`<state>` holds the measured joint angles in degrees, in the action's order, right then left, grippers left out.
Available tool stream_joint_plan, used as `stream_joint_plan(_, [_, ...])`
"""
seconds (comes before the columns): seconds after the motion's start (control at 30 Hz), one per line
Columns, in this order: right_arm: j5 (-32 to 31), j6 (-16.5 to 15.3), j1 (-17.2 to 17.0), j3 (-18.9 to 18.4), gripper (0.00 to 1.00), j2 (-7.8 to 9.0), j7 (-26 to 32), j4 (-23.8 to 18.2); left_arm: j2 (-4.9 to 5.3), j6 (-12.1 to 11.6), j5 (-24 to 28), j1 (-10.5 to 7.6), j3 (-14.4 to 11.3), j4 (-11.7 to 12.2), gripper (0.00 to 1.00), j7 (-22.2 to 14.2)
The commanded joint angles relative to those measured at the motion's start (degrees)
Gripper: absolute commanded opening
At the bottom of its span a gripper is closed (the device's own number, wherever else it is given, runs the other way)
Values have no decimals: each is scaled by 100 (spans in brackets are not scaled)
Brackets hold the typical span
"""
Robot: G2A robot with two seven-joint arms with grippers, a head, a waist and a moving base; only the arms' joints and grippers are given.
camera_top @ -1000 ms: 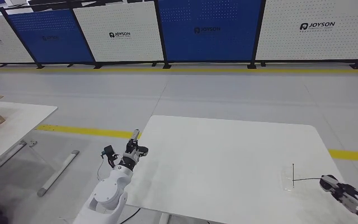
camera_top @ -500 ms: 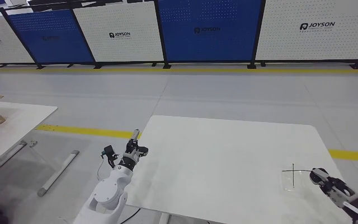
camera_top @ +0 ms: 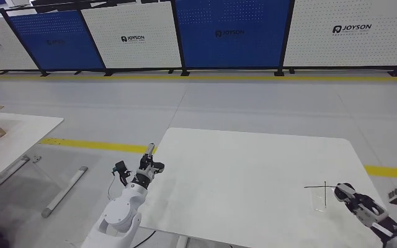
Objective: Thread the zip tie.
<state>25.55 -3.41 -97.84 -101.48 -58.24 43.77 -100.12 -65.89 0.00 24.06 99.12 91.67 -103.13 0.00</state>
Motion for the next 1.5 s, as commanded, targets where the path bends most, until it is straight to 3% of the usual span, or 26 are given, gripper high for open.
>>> stream_joint_plan(0.0, [-44,40,44,197,0,-18,-79,-159,0,0,0,0,0,0,100,0])
stream_joint_plan(0.17, [-325,125,286,942,0,-90,-454,-323,0,0,0,0,0,0,100,0])
stream_joint_plan(0.27, [-686,308,480,1427,0,-143,-877,-165,0,0,0,0,0,0,100,0])
stream_joint_plan(0.8, [-716,357,502,1475,0,-150,-931,-147,-3,0,28,-17,-22,-24,100,-53])
stream_joint_plan(0.93, [-716,357,502,1475,0,-150,-931,-147,11,76,26,-71,-103,-248,100,-668])
stream_joint_plan(1.13, [-716,357,502,1475,0,-150,-931,-147,41,338,-179,-48,-512,-571,100,-1804])
stream_joint_plan(1.23, [-716,357,502,1475,0,-150,-931,-147,46,416,-310,-91,-742,-533,100,-2146])
stream_joint_plan(1.33, [-716,357,502,1475,0,-150,-931,-147,37,428,-330,-171,-1001,-349,100,-2382])
stream_joint_plan(1.47, [-716,357,502,1475,0,-150,-931,-147,35,428,-305,-192,-1021,-302,100,-2402])
